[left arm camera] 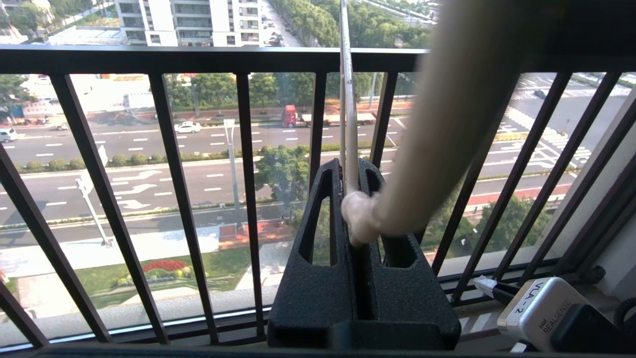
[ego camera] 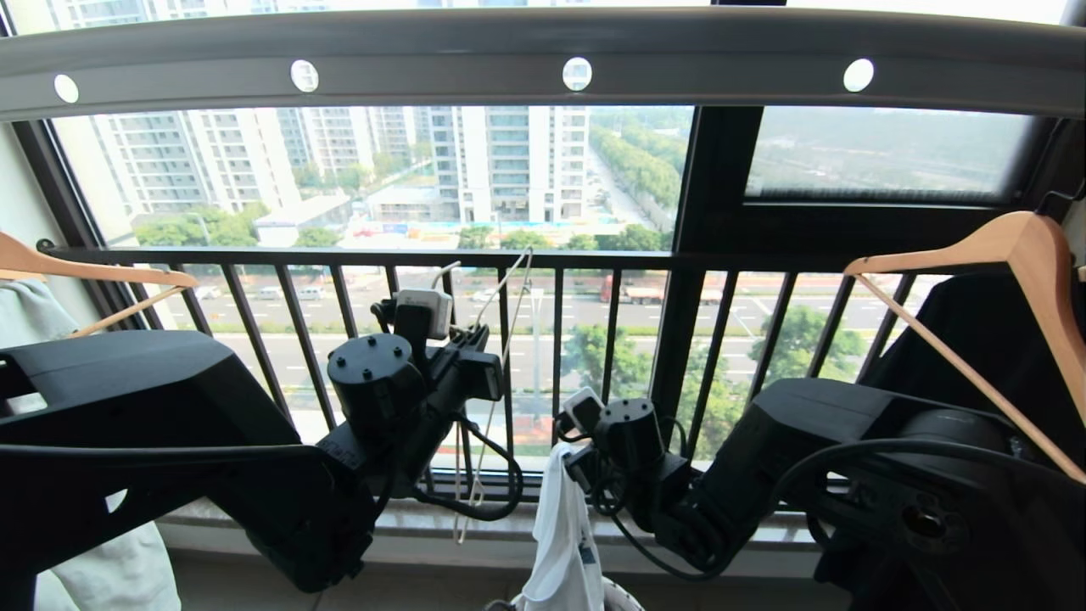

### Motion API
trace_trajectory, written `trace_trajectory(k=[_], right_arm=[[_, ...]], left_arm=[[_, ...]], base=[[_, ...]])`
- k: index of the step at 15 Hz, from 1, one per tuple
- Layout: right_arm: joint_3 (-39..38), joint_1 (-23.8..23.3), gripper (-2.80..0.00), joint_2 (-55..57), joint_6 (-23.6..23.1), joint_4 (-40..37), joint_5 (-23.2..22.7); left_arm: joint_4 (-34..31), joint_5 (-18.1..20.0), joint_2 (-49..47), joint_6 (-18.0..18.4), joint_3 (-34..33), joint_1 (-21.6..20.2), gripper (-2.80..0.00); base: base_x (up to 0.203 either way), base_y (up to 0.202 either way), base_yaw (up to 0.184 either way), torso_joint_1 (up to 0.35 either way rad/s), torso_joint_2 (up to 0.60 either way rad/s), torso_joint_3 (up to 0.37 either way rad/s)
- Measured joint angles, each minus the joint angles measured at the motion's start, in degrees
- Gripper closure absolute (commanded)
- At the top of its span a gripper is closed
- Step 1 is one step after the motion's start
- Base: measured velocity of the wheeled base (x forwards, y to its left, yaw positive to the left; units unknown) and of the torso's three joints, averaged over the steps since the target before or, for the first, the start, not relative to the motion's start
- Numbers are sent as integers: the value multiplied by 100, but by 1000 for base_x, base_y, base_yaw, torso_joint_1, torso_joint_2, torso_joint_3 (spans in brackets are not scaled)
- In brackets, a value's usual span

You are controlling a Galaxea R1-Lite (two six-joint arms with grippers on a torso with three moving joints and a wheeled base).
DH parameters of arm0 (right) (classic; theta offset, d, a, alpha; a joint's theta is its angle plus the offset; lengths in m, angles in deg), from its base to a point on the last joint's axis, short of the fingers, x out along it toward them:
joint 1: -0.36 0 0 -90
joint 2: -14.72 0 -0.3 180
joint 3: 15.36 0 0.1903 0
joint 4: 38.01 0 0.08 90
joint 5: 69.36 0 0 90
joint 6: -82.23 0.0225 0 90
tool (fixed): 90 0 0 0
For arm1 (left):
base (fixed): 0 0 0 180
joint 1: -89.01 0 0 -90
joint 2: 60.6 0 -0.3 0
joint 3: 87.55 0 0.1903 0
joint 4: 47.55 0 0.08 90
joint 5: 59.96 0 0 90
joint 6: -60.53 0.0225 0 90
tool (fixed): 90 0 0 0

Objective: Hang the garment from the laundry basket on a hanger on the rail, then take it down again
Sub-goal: Put clothes in the basket

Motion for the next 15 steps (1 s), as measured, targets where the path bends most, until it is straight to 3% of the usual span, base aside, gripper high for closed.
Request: trace_trajectory(k=[4, 8, 12, 15], right_arm=[[251, -186, -280, -89, 173, -745, -125], [704, -251, -280, -241, 93, -1692, -597], [1325, -405, -280, -212, -562, -3035, -1194], [1707, -487, -280, -168, -1014, -3689, -1341]], left_arm=[[1, -1, 44, 20, -2, 5, 0], [2, -2, 89, 24, 0, -45, 0], [2, 0, 152, 16, 1, -54, 0], [2, 0, 168, 15, 0, -54, 0]], base=[[0, 0, 0, 0, 0, 0], [0, 0, 0, 0, 0, 0], [0, 0, 0, 0, 0, 0], [0, 0, 0, 0, 0, 0]])
